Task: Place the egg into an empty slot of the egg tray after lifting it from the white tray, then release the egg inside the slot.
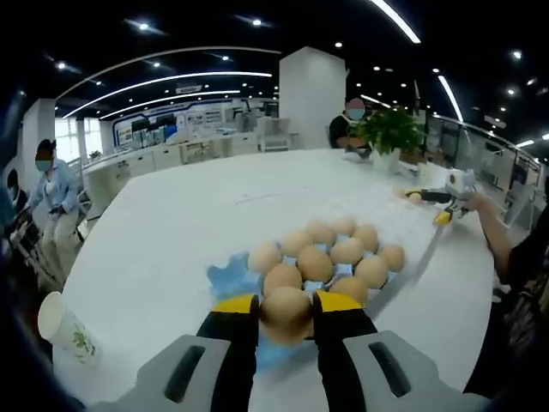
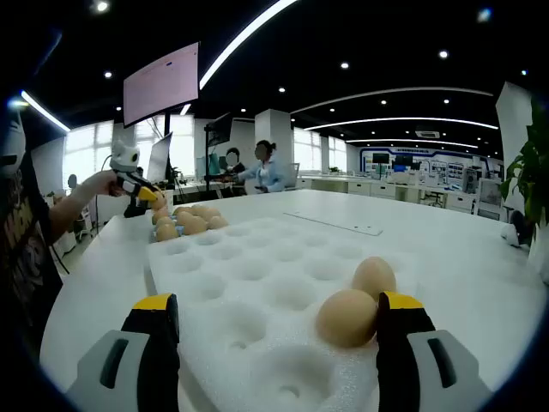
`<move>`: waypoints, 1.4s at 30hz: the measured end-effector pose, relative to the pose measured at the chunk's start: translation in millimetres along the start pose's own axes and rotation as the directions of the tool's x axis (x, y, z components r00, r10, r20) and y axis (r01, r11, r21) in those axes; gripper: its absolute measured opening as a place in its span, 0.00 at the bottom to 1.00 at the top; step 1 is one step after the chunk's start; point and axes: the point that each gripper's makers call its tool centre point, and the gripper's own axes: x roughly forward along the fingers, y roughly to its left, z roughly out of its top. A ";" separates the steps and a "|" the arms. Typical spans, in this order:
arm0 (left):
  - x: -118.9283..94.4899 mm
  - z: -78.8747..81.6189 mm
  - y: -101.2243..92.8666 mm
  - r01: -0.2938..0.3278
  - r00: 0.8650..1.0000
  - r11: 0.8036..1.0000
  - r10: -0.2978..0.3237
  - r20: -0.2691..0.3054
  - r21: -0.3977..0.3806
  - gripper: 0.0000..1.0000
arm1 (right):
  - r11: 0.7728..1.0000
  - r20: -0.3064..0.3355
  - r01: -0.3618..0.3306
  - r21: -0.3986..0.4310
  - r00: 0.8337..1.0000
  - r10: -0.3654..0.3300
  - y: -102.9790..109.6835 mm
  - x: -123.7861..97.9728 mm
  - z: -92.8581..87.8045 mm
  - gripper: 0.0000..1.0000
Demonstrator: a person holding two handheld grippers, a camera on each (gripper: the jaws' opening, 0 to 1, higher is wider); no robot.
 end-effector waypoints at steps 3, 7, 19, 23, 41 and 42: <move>1.7 -8.2 2.7 -0.004 1.000 1.000 0.004 -0.016 -0.011 0.24 | 1.000 0.000 0.000 0.000 1.000 0.000 0.4 0.0 0.3 1.00; 4.9 -16.3 8.1 -0.019 0.999 1.000 0.019 -0.035 -0.004 0.25 | 1.000 0.000 0.001 0.000 1.000 -0.001 0.9 0.0 0.7 1.00; 11.8 -29.7 16.0 -0.021 0.998 1.000 0.021 -0.054 -0.005 0.25 | 1.000 0.000 0.001 -0.001 1.000 -0.001 1.5 0.6 1.5 1.00; 11.7 -30.0 15.5 -0.008 0.999 0.999 0.007 -0.041 -0.037 0.25 | 1.000 0.001 0.001 0.000 1.000 -0.001 1.5 0.6 1.6 1.00; 7.0 -21.9 17.5 0.006 0.998 0.992 0.002 0.059 -0.123 0.49 | 1.000 0.001 0.000 -0.002 1.000 0.000 -1.2 0.2 0.9 1.00; 7.1 -20.6 18.1 0.002 0.998 0.992 0.006 0.063 -0.125 0.51 | 1.000 0.000 0.000 -0.003 1.000 0.000 -1.6 0.1 0.8 1.00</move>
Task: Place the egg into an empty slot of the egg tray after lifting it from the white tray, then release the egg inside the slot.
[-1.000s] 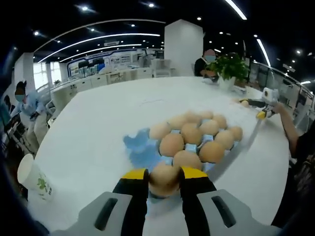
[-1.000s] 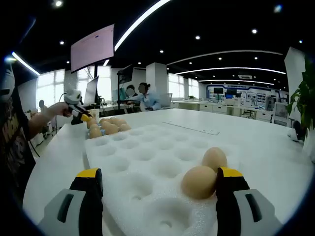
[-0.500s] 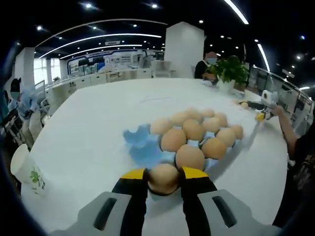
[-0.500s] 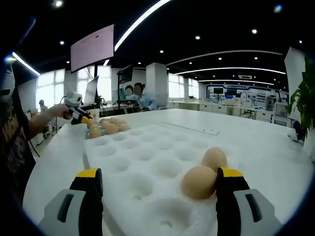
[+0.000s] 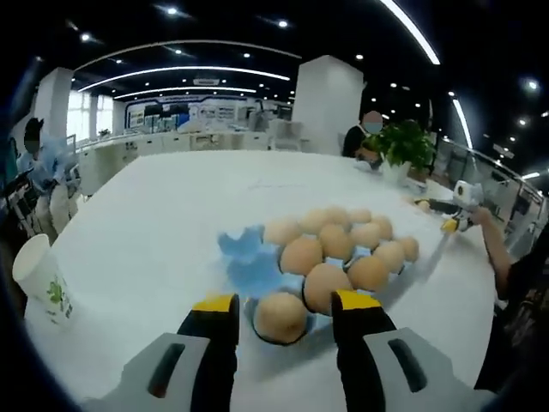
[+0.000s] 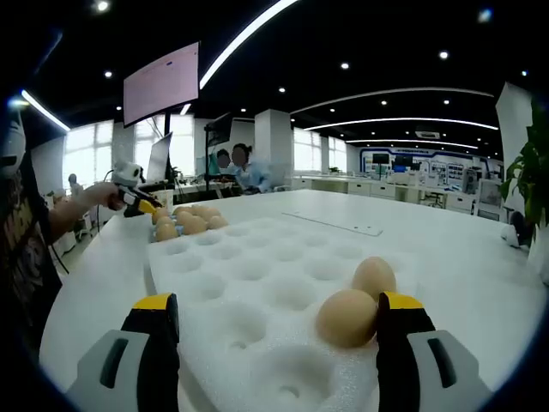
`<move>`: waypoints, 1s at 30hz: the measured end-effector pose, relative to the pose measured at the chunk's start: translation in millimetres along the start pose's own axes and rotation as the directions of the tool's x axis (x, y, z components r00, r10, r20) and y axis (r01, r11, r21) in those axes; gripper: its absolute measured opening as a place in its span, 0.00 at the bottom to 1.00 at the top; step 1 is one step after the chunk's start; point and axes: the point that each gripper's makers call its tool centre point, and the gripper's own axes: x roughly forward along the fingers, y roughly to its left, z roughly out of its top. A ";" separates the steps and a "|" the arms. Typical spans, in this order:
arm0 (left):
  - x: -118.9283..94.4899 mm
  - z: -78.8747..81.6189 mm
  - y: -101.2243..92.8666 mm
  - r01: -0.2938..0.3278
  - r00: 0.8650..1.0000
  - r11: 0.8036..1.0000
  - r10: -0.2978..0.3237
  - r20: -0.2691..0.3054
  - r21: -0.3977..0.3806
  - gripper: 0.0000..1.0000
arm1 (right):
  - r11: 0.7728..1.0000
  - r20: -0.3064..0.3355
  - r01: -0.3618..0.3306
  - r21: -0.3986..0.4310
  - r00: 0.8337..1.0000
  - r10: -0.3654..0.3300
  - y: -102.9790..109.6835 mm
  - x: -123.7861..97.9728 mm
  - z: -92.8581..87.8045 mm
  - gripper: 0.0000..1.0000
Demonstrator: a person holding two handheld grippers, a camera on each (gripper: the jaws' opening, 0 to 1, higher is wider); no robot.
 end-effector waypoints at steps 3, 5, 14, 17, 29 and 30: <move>1.1 2.6 -2.7 0.005 1.000 1.000 -0.005 0.001 0.007 0.50 | 1.000 -0.007 -0.002 -0.002 1.000 0.002 -0.9 0.0 -0.1 1.00; 1.9 7.0 -6.4 0.009 1.000 1.000 -0.009 0.013 0.021 0.50 | 1.000 -0.029 -0.007 -0.006 1.000 0.006 -2.8 0.7 -0.1 1.00; 9.5 20.9 -17.6 -0.013 1.000 0.992 0.013 0.000 0.127 0.50 | 1.000 -0.032 -0.018 -0.009 0.999 0.018 -5.6 -0.6 -1.7 0.99; 11.9 27.8 -25.5 0.023 0.999 0.993 -0.026 0.022 0.117 0.49 | 1.000 -0.038 -0.023 -0.010 0.999 0.023 -7.0 -0.9 -2.3 0.98; 17.2 38.0 -51.5 0.090 0.995 0.985 -0.096 0.030 0.147 0.49 | 0.999 -0.062 -0.030 -0.012 0.998 0.029 -12.5 -3.8 -4.9 0.96; 18.9 39.1 -54.5 0.094 0.995 0.984 -0.099 0.029 0.151 0.49 | 1.000 -0.063 -0.029 -0.011 0.998 0.029 -13.0 -4.0 -5.1 0.96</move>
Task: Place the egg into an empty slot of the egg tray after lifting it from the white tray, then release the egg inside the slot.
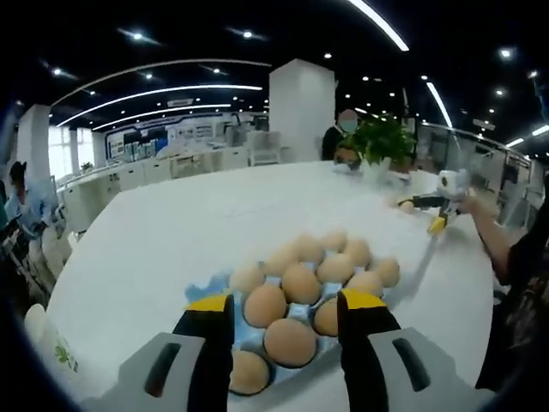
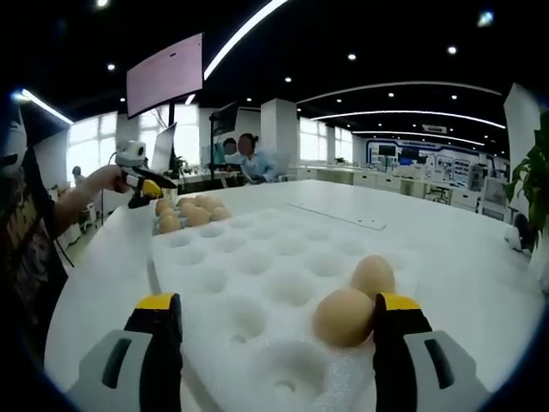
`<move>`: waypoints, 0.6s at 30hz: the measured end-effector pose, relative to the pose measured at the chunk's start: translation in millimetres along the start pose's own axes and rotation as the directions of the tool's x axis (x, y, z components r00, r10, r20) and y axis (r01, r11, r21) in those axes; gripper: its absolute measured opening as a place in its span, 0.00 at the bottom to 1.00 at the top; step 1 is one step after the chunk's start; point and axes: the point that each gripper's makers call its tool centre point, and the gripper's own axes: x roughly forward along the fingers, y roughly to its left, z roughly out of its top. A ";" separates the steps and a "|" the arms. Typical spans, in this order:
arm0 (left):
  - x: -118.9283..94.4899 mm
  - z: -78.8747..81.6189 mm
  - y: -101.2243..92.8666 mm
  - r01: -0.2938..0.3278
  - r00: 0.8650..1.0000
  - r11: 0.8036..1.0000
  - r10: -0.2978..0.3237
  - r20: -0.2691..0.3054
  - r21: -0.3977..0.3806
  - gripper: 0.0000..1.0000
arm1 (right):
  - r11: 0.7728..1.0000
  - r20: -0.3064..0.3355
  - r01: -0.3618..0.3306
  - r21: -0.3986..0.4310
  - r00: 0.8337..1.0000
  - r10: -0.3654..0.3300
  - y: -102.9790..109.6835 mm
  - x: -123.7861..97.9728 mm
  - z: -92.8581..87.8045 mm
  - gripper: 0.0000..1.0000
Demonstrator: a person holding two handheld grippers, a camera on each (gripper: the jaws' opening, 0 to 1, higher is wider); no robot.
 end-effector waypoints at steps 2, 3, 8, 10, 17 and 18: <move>4.3 0.8 -6.9 0.014 1.000 1.000 -0.014 -0.010 0.022 0.49 | 1.000 -0.002 0.000 0.000 1.000 0.000 -1.4 -0.7 -0.5 0.96; 6.0 1.8 -9.7 0.020 1.000 0.999 -0.019 -0.010 0.026 0.49 | 1.000 -0.003 0.000 -0.001 1.000 0.000 -2.0 -1.0 -0.6 0.96; 19.9 6.5 -30.4 0.076 0.997 0.996 -0.076 -0.018 0.044 0.49 | 1.000 -0.006 0.000 0.000 1.000 0.000 -0.9 -2.8 -1.5 0.94; 23.3 9.8 -36.7 0.088 0.996 0.995 -0.088 -0.012 0.052 0.49 | 1.000 -0.005 -0.001 0.000 1.000 0.001 -2.2 -4.2 -2.1 0.94; 35.7 19.8 -56.1 0.137 0.991 0.988 -0.137 -0.004 0.069 0.49 | 1.000 -0.022 -0.004 -0.007 1.000 0.003 -1.7 -10.9 -3.7 0.91; 38.7 20.1 -61.0 0.151 0.989 0.986 -0.150 -0.007 0.071 0.49 | 1.000 -0.025 -0.003 -0.009 1.000 0.003 -2.1 -11.8 -3.9 0.90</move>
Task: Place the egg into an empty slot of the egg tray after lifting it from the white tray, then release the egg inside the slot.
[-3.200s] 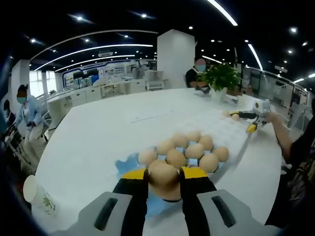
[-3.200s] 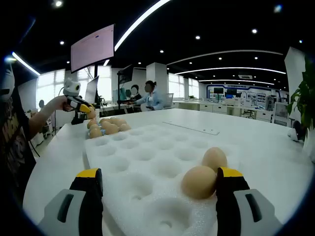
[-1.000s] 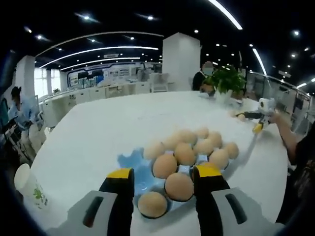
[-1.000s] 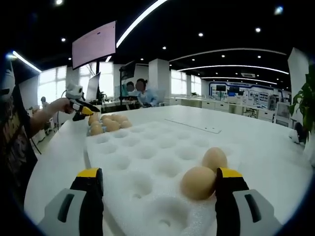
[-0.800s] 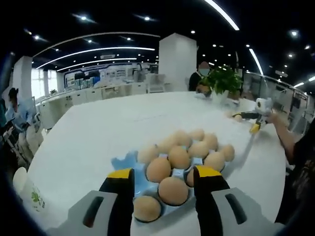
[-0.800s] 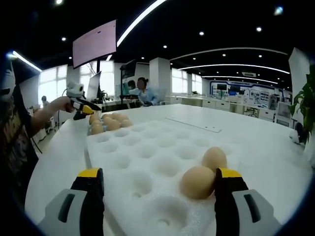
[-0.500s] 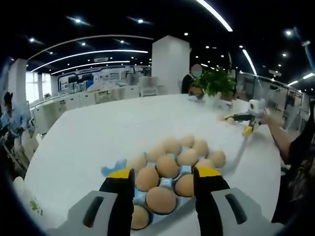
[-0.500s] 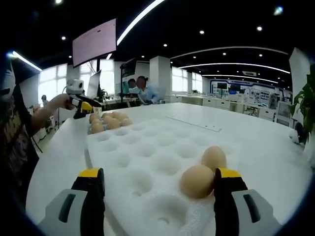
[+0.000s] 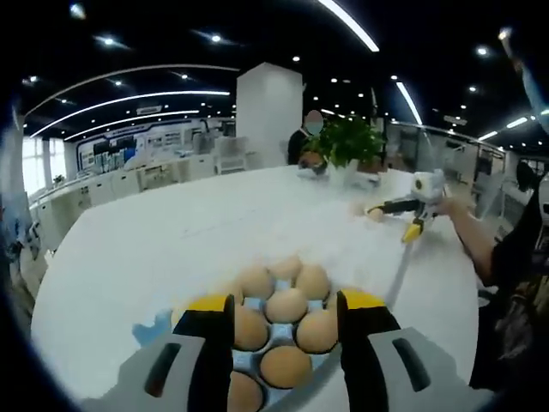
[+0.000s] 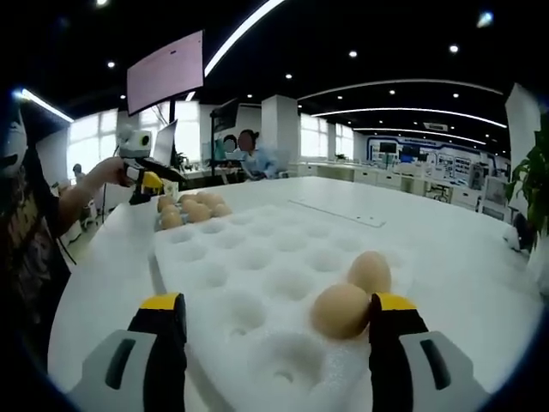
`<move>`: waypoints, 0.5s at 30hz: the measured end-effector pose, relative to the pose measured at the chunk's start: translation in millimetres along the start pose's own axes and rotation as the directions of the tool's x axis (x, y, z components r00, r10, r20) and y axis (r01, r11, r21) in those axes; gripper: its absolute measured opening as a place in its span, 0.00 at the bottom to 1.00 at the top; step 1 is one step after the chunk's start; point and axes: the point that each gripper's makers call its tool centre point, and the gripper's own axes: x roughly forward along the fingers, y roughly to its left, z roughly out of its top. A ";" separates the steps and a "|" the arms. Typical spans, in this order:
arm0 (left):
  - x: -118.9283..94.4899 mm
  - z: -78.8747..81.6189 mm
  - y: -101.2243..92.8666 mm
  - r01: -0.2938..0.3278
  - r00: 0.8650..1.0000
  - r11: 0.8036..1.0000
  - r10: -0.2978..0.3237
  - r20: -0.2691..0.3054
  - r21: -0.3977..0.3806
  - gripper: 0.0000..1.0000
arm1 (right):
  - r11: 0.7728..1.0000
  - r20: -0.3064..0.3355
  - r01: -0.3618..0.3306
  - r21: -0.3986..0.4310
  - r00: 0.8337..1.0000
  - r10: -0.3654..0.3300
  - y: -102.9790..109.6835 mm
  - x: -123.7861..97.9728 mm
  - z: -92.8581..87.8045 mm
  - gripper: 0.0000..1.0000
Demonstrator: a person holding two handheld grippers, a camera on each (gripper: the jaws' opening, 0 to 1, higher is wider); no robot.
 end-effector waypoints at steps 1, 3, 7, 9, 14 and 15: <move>2.2 -0.3 -3.2 0.009 1.000 1.000 -0.009 -0.004 0.002 0.49 | 1.000 -0.003 0.001 0.000 1.000 -0.001 -0.6 -0.9 -0.4 0.90; 8.3 -0.3 -10.3 0.029 1.000 1.000 -0.029 -0.009 0.012 0.49 | 1.000 -0.007 0.000 0.000 1.000 0.000 -0.1 -1.6 -0.6 0.89; 17.6 -0.1 -20.6 0.063 0.998 0.998 -0.062 -0.010 0.014 0.49 | 1.000 -0.018 0.000 -0.005 1.000 0.000 0.3 -1.3 -0.4 0.88; 19.5 -1.0 -22.9 0.071 0.997 0.997 -0.071 -0.011 0.012 0.49 | 1.000 -0.018 -0.002 -0.002 1.000 0.002 1.2 -1.8 -0.9 0.87; 19.5 -7.0 -26.8 0.085 0.996 0.996 -0.084 -0.033 0.025 0.49 | 1.000 -0.010 -0.010 0.008 1.000 0.010 0.7 -7.1 -2.1 0.80; 18.5 -7.7 -25.6 0.082 0.996 0.996 -0.081 -0.033 0.023 0.49 | 1.000 -0.007 -0.009 0.009 1.000 0.009 -0.3 -8.0 -2.3 0.77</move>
